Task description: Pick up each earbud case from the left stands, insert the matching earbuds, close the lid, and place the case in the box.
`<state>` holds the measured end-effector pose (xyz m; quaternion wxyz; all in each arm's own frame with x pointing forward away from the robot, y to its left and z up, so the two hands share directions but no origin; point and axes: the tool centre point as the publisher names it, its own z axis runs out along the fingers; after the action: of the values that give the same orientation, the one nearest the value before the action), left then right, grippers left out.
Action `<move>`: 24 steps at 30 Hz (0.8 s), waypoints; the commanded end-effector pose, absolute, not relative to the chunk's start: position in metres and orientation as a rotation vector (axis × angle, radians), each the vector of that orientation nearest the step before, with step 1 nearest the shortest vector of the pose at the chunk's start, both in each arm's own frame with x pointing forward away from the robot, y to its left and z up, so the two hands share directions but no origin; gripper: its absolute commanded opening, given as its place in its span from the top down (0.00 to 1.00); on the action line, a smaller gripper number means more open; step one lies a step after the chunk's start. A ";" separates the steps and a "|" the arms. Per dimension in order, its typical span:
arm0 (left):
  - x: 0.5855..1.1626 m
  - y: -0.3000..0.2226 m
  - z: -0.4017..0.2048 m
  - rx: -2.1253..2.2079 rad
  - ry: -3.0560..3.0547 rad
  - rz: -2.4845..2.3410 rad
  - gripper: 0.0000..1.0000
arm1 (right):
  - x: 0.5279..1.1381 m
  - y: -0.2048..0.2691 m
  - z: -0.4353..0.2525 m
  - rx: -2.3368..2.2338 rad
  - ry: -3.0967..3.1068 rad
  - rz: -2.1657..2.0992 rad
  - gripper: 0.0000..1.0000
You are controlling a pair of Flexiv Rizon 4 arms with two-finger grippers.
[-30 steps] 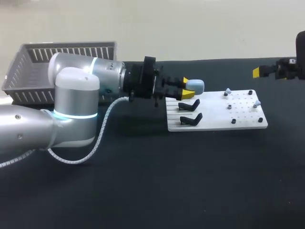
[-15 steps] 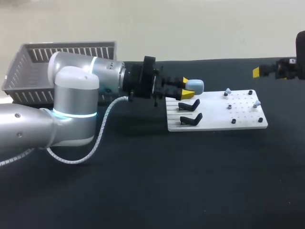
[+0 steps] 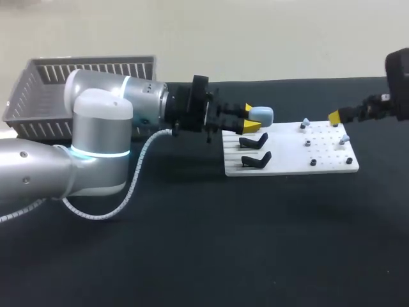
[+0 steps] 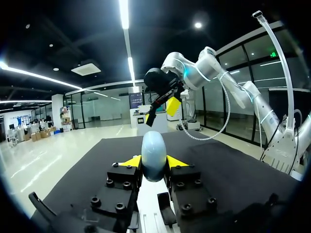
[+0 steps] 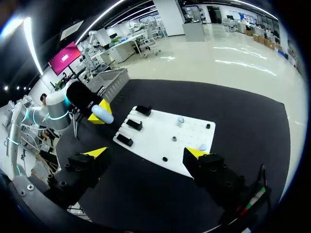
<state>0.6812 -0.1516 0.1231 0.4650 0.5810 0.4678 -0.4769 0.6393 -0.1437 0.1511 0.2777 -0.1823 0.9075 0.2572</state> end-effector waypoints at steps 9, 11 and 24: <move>0.681 -0.151 0.122 1.424 1.146 -1.169 1.00 | 0.613 -0.087 0.160 -0.572 2.490 0.687 0.00; 0.681 -0.151 0.122 1.424 1.146 -1.169 1.00 | 0.611 -0.082 0.159 -0.576 2.490 0.722 0.00; 0.681 -0.151 0.122 1.424 1.146 -1.169 1.00 | 0.605 -0.049 0.156 -0.543 2.514 0.722 0.00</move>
<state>0.6812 -0.1516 0.1231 0.4649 0.5809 0.4679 -0.4769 0.6024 -0.0565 0.1585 0.2319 -0.2022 0.9112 0.2741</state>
